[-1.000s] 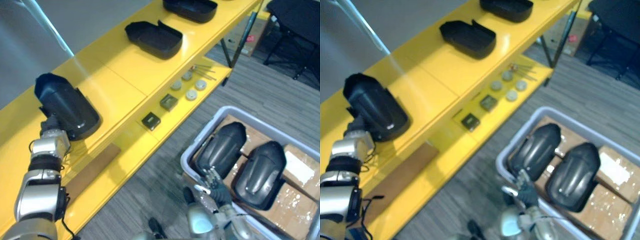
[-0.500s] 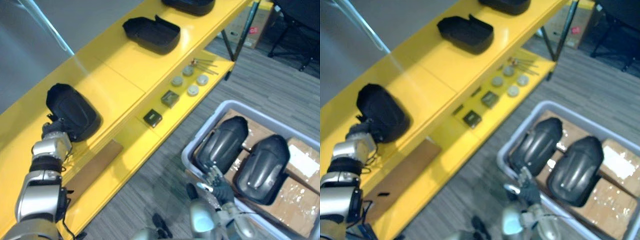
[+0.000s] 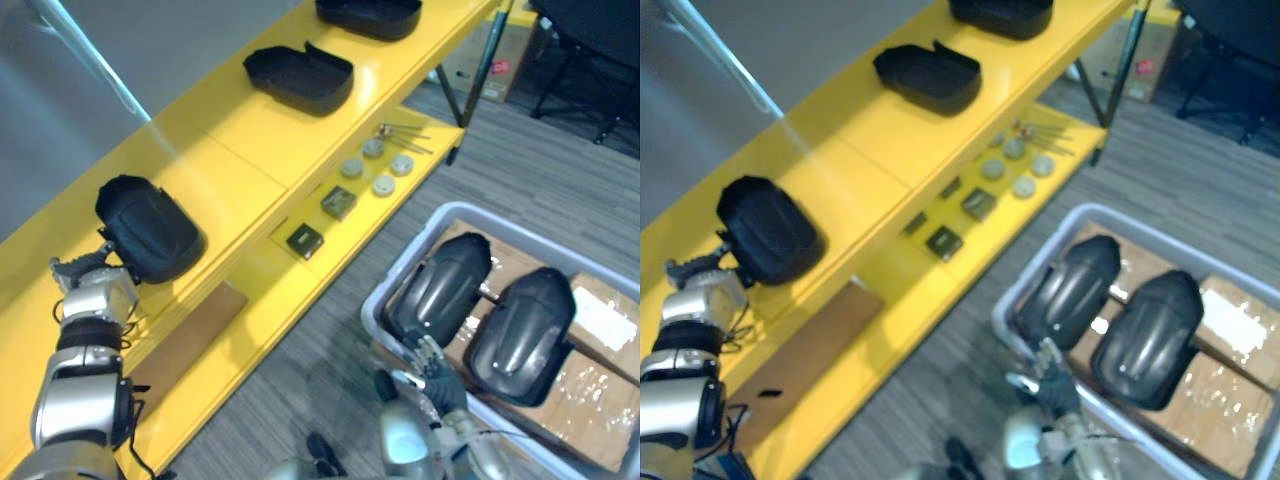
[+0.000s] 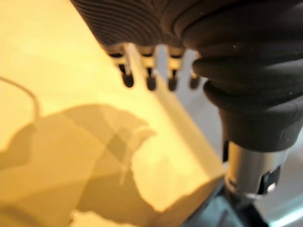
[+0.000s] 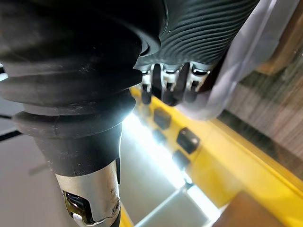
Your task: Walk over and take plastic housings, then place them on the shelf
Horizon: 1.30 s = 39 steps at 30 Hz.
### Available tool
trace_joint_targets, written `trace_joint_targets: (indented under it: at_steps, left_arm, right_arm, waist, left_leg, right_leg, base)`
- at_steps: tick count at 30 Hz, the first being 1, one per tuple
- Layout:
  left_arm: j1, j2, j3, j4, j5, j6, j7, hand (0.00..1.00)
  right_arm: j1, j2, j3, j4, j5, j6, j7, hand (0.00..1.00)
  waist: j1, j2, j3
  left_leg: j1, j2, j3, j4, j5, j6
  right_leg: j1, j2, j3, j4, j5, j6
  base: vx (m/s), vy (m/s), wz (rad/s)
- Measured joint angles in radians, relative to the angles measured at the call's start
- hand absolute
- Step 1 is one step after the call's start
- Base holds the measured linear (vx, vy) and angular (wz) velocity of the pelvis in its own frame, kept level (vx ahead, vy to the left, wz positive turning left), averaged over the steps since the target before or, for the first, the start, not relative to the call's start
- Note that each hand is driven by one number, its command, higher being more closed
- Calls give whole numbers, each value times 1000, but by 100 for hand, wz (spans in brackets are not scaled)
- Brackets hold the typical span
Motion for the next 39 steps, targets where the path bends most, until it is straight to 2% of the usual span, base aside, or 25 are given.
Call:
trace_joint_targets:
  at_steps: [3,6,8,11,14,16,18,20,21,23,24,25,27,28,29,35,39]
  left_arm:
    - [0,2,0,0,-58,-10,1,0]
    - [0,7,-1,6,-63,-75,1,0]
    - [-11,24,-2,6,-57,-147,28,0]
    - [-63,82,-1,5,-50,-215,45,0]
    - [-105,137,-1,-36,-28,-328,42,0]
    - [-74,137,-1,-149,-15,-434,25,0]
    - [15,121,18,-285,20,-488,14,0]
    - [242,18,115,-581,74,-563,-28,0]
    - [301,-15,138,-645,97,-576,-34,0]
    - [532,-159,192,-867,149,-603,-56,0]
    - [589,-194,199,-915,160,-605,-63,0]
    - [690,-258,213,-990,186,-621,-83,0]
    - [841,-341,246,-1085,188,-654,-139,0]
    - [872,-353,255,-1103,193,-661,-154,0]
    - [997,-468,274,-1269,264,-779,-354,0]
    - [996,-479,274,-1247,264,-789,-342,0]
    - [997,-551,274,-1118,258,-793,-222,0]
  right_arm:
    - [0,0,1,1,25,1,1,0]
    - [1,2,3,1,62,-2,-5,0]
    - [0,9,4,2,100,-27,-9,0]
    - [-3,30,-2,0,105,-61,-6,0]
    - [-19,41,-14,-3,98,-77,-3,0]
    - [-39,43,-26,-9,92,-86,0,0]
    - [-51,45,-46,-30,68,-89,0,0]
    - [-61,52,-88,-69,36,-103,-6,0]
    - [-67,52,-100,-73,34,-112,-8,0]
    - [-101,63,-174,-76,34,-137,-17,0]
    - [-111,64,-196,-76,34,-139,-22,0]
    - [-127,65,-240,-77,37,-141,-28,0]
    - [-154,66,-293,-79,38,-152,-28,0]
    - [-162,66,-301,-80,38,-154,-27,0]
    - [-232,86,-381,-88,37,-155,-72,0]
    - [-228,99,-377,-60,40,-156,-69,0]
    - [-196,152,-376,0,103,-157,-43,0]
  waist:
    - [2,1,-20]
    - [1,2,-43]
    - [6,1,-61]
    - [8,-6,-64]
    - [24,-3,-97]
    - [35,-3,-113]
    - [49,-1,-130]
    - [85,-3,-166]
    - [99,-7,-173]
    - [152,-21,-184]
    - [164,-26,-187]
    - [192,-37,-194]
    - [232,-61,-207]
    - [238,-69,-212]
    - [268,-120,-221]
    - [267,-122,-205]
    - [262,-125,-146]
  left_leg:
    - [0,0,-11,1,1,0]
    - [1,0,-19,0,1,0]
    - [5,-1,-23,0,1,0]
    - [9,-2,-37,-2,1,0]
    - [12,-2,-45,-17,1,0]
    - [15,-2,-70,-20,1,0]
    - [15,-2,-90,-23,2,1]
    - [16,1,-124,-31,6,-2]
    - [19,1,-129,-35,8,-3]
    - [36,8,-180,-40,12,-7]
    - [39,8,-192,-40,12,-7]
    - [43,8,-216,-42,14,-7]
    - [54,-1,-255,-54,24,-3]
    - [53,-6,-266,-55,24,-2]
    - [56,-6,-312,-77,39,-6]
    - [59,-6,-314,-75,39,-6]
    - [48,-11,-338,-58,37,-3]
  right_leg:
    - [13,-2,-8,-21,12,4]
    - [28,-5,-23,-43,21,7]
    - [39,-7,-26,-56,24,9]
    - [56,-9,-31,-74,29,8]
    - [73,-10,-48,-104,35,5]
    - [108,-14,-76,-133,40,8]
    - [122,-14,-94,-146,40,9]
    - [145,-14,-136,-166,42,11]
    - [150,-13,-143,-168,42,11]
    - [189,-10,-206,-168,40,7]
    - [198,-10,-221,-168,38,5]
    - [213,-11,-247,-169,35,2]
    - [242,-16,-282,-169,21,5]
    - [247,-23,-298,-169,12,11]
    - [278,-30,-353,-169,-21,6]
    - [277,-32,-354,-157,-25,6]
    - [274,-45,-377,-115,-47,11]
  base:
    - [26,9,9]
    - [38,9,10]
    - [29,14,5]
    - [8,4,7]
    - [4,-13,10]
    - [20,-1,29]
    - [29,-7,35]
    - [59,-16,46]
    - [67,-21,45]
    - [43,-19,56]
    - [16,-5,62]
    - [1,-1,53]
    - [-15,-4,57]
    - [-15,-5,36]
    - [-8,-4,13]
    - [-1,1,1]
    - [-42,13,16]
